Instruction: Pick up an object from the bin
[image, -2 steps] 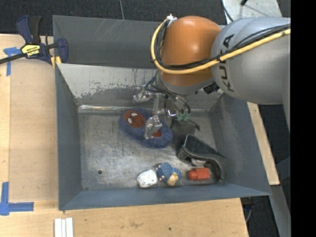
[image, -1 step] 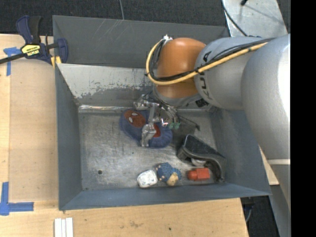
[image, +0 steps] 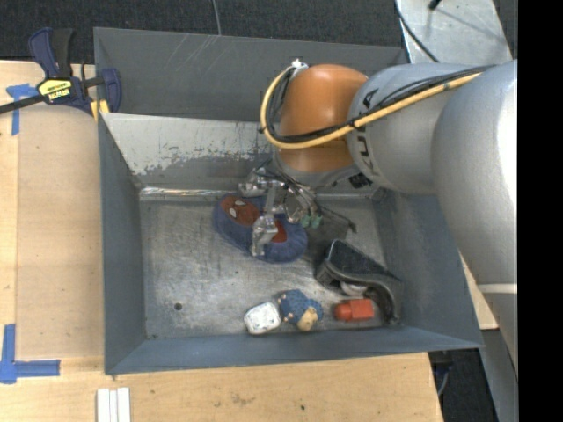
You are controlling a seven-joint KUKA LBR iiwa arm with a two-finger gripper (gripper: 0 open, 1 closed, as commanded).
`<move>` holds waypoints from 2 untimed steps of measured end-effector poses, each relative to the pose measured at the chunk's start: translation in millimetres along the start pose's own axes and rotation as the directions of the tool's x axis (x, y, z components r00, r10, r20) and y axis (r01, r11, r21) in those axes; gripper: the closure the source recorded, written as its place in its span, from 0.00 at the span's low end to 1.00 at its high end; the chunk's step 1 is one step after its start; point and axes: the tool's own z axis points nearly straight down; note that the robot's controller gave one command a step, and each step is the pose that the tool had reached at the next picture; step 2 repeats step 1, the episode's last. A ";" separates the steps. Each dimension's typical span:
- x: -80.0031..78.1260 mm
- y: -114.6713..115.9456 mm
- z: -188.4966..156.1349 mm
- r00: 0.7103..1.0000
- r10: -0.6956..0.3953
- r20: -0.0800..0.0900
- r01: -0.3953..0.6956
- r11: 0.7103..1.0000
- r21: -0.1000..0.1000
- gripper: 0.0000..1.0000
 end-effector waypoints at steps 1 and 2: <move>15.5 -15.6 -156.4 0.950 -0.312 -0.001 0.312 0.950 0.005 1.00; 15.5 -15.6 -156.4 0.950 -0.312 -0.001 0.312 0.950 0.005 1.00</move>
Offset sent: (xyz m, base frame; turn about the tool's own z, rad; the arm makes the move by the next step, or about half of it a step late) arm -0.0181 -0.0171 0.1515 -0.3183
